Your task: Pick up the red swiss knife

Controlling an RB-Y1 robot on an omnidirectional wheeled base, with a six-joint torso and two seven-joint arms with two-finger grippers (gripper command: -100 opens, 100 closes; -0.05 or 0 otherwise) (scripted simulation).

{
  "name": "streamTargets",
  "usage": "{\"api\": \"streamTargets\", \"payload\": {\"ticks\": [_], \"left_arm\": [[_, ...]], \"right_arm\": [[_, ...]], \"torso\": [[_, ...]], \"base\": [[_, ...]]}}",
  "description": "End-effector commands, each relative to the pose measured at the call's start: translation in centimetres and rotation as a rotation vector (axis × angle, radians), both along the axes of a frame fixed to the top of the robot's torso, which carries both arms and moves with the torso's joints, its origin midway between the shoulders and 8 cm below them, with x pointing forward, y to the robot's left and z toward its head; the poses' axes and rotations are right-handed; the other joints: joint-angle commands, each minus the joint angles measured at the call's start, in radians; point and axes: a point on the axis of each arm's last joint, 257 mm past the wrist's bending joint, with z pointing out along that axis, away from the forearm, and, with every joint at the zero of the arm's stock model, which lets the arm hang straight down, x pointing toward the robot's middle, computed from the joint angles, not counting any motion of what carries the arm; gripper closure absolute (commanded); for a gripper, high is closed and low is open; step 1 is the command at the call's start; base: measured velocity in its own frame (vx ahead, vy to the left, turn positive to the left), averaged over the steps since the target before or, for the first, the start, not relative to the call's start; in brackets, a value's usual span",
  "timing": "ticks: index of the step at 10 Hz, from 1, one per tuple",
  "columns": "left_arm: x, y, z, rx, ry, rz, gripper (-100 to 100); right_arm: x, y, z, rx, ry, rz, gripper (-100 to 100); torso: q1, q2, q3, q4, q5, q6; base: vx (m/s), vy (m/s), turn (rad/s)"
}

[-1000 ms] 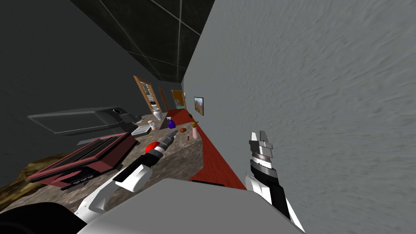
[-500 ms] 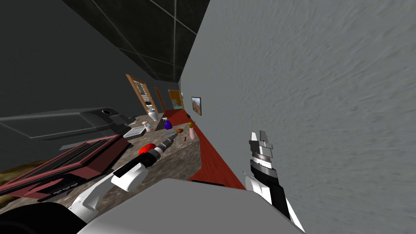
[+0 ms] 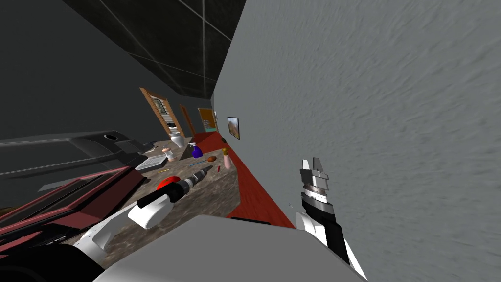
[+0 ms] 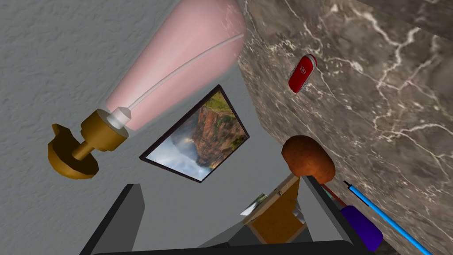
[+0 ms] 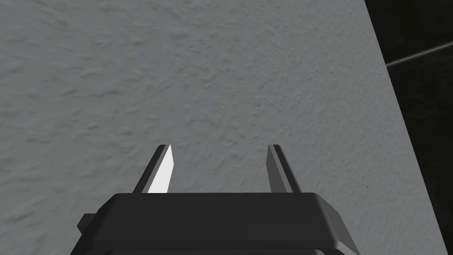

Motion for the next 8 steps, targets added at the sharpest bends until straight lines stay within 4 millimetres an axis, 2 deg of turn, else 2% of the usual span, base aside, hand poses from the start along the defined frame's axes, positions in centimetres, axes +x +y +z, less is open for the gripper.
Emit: {"api": "streamTargets", "payload": {"ticks": [1,2,3,4,5,6,7,8], "left_arm": [[-1.1,1.5,-2.8,0.04,0.102,0.0,-100],[-1.2,1.6,-2.9,0.052,0.124,-0.008,-100],[-2.2,2.7,-4.6,0.071,0.195,-0.006,-100],[-2.1,2.8,-4.5,0.082,0.201,-0.012,-100],[-3.2,3.9,-5.9,0.104,0.274,-0.013,-100],[-3.1,4.0,-5.9,0.112,0.276,-0.017,-100],[-4.2,5.1,-7.1,0.137,0.349,-0.019,-100],[-4.2,5.2,-7.1,0.14,0.35,-0.021,-100]], "right_arm": [[0.0,0.0,0.0,0.0,0.0,0.0,0],[0.0,0.0,0.0,0.0,0.0,0.0,0],[0.0,0.0,0.0,0.0,0.0,0.0,0],[0.0,0.0,0.0,0.0,0.0,0.0,0],[0.0,0.0,0.0,0.0,0.0,0.0,0],[0.0,0.0,0.0,0.0,0.0,0.0,0],[0.0,0.0,0.0,0.0,0.0,0.0,0],[0.0,0.0,0.0,0.0,0.0,0.0,0]], "torso": [[0.0,0.0,0.0,0.0,0.0,0.0],[-0.001,0.0,0.0,0.0,0.0,0.0],[0.0,0.0,0.0,0.0,0.0,0.0],[-0.001,0.0,0.0,0.0,0.0,0.0],[0.0,0.0,0.0,0.0,0.0,0.0],[0.0,-0.001,0.0,0.0,0.0,0.0],[0.0,-0.001,0.0,0.0,0.0,0.0],[0.0,-0.001,0.0,0.0,0.0,0.0]], "base": [[0.031,-0.045,-0.172],[0.024,-0.035,-0.057],[0.024,-0.044,-0.1],[0.019,-0.031,-0.06],[0.032,-0.032,-0.088],[0.03,-0.024,-0.054],[0.034,-0.028,-0.132],[0.029,-0.019,-0.052]]}}
